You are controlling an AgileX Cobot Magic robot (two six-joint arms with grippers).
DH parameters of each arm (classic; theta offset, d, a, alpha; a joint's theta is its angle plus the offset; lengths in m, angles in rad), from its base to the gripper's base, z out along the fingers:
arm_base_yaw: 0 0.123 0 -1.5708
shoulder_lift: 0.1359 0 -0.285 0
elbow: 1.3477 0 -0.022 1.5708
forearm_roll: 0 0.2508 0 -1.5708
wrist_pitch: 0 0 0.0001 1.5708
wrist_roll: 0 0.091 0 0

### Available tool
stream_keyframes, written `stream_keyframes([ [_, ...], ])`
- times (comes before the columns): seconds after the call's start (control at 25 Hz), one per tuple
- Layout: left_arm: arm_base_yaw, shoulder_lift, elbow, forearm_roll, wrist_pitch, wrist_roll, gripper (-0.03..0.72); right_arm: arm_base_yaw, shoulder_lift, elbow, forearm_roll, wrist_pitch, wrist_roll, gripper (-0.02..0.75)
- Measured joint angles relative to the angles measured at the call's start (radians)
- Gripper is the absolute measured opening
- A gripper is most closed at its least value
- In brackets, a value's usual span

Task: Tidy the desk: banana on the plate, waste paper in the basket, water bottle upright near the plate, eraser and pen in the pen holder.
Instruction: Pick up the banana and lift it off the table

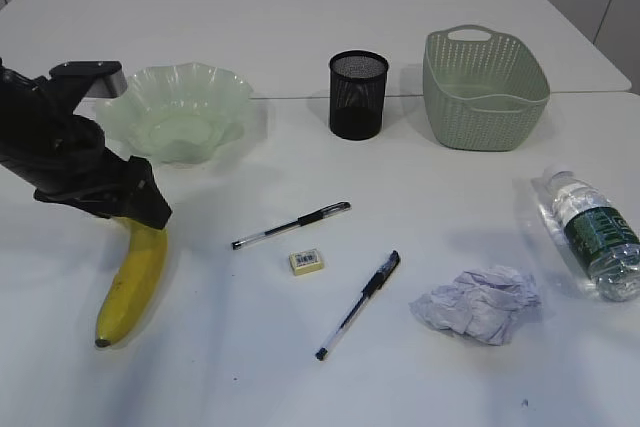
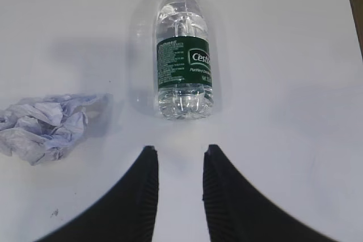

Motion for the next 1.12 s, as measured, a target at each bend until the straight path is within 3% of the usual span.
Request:
stream_keyframes([
  [1.12,0.000,0.153,0.000,0.039,0.025,-0.010,0.591,0.000,0.000,0.000,0.000,0.002,0.000,0.213],
])
